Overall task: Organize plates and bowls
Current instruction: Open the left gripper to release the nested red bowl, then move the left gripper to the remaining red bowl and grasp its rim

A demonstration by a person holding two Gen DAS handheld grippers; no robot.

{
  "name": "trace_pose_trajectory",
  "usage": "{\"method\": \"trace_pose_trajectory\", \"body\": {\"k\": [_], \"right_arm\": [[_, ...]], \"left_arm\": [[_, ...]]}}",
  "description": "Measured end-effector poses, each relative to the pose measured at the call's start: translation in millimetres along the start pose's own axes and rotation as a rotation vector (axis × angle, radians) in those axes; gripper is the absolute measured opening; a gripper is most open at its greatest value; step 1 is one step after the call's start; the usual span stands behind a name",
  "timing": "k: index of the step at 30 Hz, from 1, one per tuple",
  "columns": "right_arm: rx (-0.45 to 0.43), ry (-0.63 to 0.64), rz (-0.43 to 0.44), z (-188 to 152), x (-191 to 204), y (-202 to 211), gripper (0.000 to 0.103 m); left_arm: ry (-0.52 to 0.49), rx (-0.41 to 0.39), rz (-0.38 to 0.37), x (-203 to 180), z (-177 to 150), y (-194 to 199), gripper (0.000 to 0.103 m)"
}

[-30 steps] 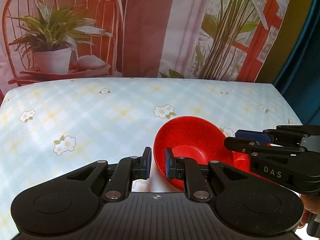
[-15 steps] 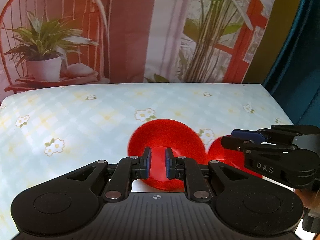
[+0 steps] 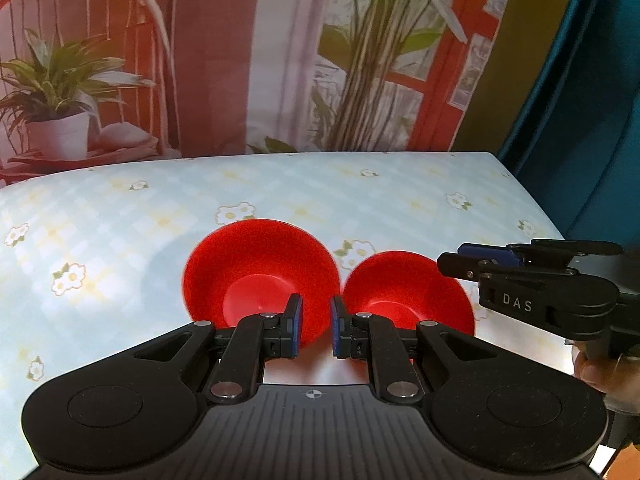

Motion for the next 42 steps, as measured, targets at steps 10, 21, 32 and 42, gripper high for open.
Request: {"method": "trace_pose_trajectory", "body": {"k": [10,21,32,42], "right_arm": [[-0.003,-0.05,-0.006,-18,-21,6,0.02],[0.003,-0.057,0.008,-23,-20,-2,0.021],[0.01,-0.066,0.027,-27,-20,-2,0.022],[0.036,-0.069,0.046,-33,-14,-10,0.021]], "left_arm": [[0.014,0.029,-0.003,-5,-6,-4,0.015],[0.016,0.064,-0.012,-10,-13,-10,0.015],[0.049,0.099,-0.005,-8,-22,-14,0.016],[0.068,0.107,-0.005,-5,-22,-17,0.017]]}}
Point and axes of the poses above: each gripper's, at about its wrist camera, not at the fingertips, and y roughly against the way its jaws point, x to its left, z to its top, the point moved 2 cm from there along -y, roughly the way its jaws point, and after that the axes turned 14 degrees about y, right-handed, at the moved point
